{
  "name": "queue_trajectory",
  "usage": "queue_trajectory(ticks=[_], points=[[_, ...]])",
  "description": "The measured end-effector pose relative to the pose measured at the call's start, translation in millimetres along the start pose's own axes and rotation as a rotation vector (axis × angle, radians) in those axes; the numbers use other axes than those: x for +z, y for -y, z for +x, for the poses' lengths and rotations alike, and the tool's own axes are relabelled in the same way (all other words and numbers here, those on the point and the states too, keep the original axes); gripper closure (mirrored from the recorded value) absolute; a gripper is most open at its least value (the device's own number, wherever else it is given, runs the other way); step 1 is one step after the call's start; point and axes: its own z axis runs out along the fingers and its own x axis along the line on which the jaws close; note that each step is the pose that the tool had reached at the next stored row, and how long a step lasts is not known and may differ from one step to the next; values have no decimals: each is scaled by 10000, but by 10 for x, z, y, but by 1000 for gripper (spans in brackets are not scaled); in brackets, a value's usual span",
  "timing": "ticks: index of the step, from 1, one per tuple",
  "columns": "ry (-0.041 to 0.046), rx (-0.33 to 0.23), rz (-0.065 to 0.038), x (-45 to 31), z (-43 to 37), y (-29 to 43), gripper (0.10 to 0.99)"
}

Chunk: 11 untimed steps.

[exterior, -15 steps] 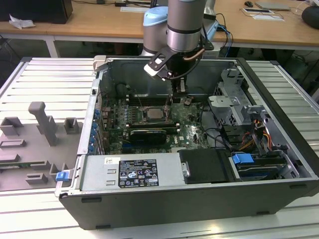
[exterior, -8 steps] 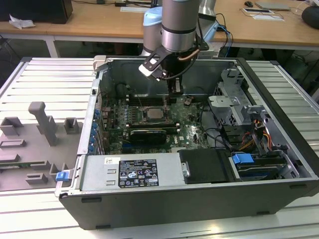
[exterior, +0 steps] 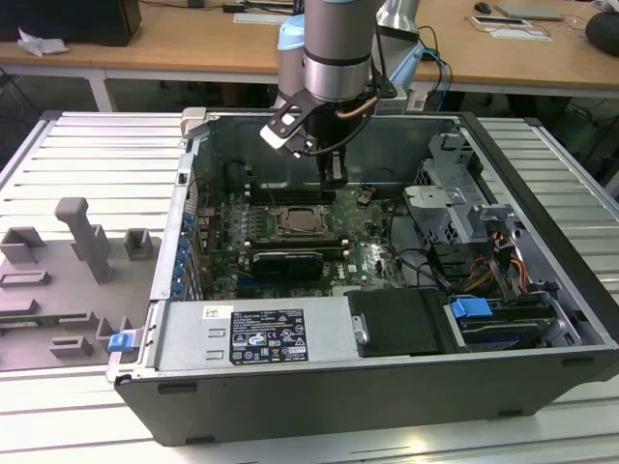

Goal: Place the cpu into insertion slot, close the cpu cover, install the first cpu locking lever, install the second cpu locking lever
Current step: 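Close the cpu cover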

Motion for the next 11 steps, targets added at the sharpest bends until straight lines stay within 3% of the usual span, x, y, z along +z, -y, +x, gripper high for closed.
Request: queue_trajectory(ticks=[11], points=[[6,0,3,40,2,186,980]])
